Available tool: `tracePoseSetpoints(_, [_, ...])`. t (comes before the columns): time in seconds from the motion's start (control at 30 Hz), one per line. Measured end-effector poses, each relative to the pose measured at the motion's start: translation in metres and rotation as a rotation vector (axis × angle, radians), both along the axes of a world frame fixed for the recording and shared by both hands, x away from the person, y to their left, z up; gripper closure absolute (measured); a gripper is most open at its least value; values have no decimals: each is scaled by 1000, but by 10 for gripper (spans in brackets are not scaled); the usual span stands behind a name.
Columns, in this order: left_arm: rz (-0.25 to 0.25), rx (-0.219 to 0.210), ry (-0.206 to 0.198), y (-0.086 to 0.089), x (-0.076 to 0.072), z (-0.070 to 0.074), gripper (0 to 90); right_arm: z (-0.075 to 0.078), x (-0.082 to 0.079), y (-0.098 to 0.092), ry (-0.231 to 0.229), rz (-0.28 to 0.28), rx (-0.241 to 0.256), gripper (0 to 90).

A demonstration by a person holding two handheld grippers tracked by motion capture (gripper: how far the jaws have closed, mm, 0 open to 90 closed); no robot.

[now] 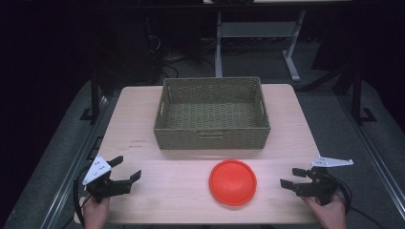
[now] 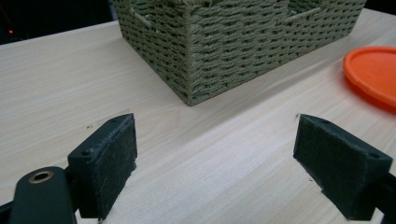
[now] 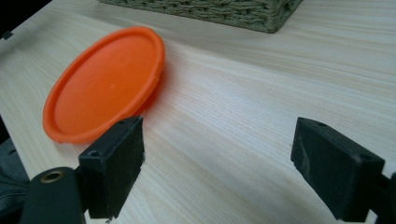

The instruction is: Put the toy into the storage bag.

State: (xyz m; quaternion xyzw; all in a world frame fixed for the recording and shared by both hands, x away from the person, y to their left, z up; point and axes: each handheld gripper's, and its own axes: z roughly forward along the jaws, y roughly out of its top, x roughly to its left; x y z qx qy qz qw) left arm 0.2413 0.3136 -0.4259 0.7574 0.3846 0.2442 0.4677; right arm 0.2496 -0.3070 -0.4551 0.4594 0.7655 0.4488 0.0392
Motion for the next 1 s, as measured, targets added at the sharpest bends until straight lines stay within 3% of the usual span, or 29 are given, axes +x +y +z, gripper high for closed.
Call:
tracePoseSetpoints(0.2, [-1, 5, 18, 1, 6, -4, 128, 5, 3, 4, -13, 45, 41, 167])
tracePoseSetpoints(0.37, [-8, 3, 18, -2, 6, -4, 129, 18, 7, 19, -10, 106, 26, 161])
tracePoseSetpoints(0.6, [-29, 25, 2, -6, 5, -3, 129, 32, 26, 49, 52, 185, -29, 162])
tracePoseSetpoints(0.8, [-36, 36, -3, -7, 4, -2, 129, 33, 39, 65, 103, 206, -38, 169])
tracePoseSetpoints(0.87, [-36, 33, -3, -7, 4, -2, 129, 34, 42, 71, 101, 223, -35, 178])
tracePoseSetpoints(1.0, [-40, 38, -1, -7, 5, -2, 129, 38, 47, 85, 126, 239, -66, 178])
